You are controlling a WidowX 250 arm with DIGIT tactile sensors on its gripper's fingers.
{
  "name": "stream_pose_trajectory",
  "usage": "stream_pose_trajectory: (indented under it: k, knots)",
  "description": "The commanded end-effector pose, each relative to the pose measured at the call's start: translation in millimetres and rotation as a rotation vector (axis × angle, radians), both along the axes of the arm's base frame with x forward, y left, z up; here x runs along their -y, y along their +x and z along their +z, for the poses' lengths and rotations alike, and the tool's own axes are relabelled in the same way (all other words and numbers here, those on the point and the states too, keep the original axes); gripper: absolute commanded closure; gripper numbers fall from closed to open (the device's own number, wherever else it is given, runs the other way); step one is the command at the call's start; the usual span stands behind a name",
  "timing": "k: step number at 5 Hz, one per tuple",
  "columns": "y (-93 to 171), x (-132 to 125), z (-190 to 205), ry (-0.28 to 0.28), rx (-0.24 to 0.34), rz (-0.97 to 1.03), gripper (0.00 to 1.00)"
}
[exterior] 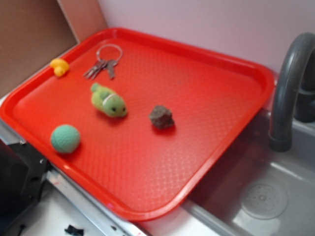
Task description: Grab the rock.
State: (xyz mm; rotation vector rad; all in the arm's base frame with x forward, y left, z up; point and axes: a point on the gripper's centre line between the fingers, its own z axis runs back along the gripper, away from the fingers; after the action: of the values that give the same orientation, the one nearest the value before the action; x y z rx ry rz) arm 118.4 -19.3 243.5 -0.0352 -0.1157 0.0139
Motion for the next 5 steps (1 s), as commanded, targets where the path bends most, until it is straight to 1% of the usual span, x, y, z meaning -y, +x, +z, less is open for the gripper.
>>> stream_pose_trajectory:
  k: [1, 2, 3, 4, 5]
  knots:
    - [0, 0, 0, 0.000, 0.000, 0.000, 0.00]
    - [6, 7, -7, -0.006, 0.057, 0.162, 0.00]
    - [25, 25, -26, -0.061, 0.128, 0.411, 0.00]
    - [52, 37, -47, -0.155, 0.107, 0.668, 0.00]
    - [73, 44, -65, -0.241, 0.100, 0.923, 0.00]
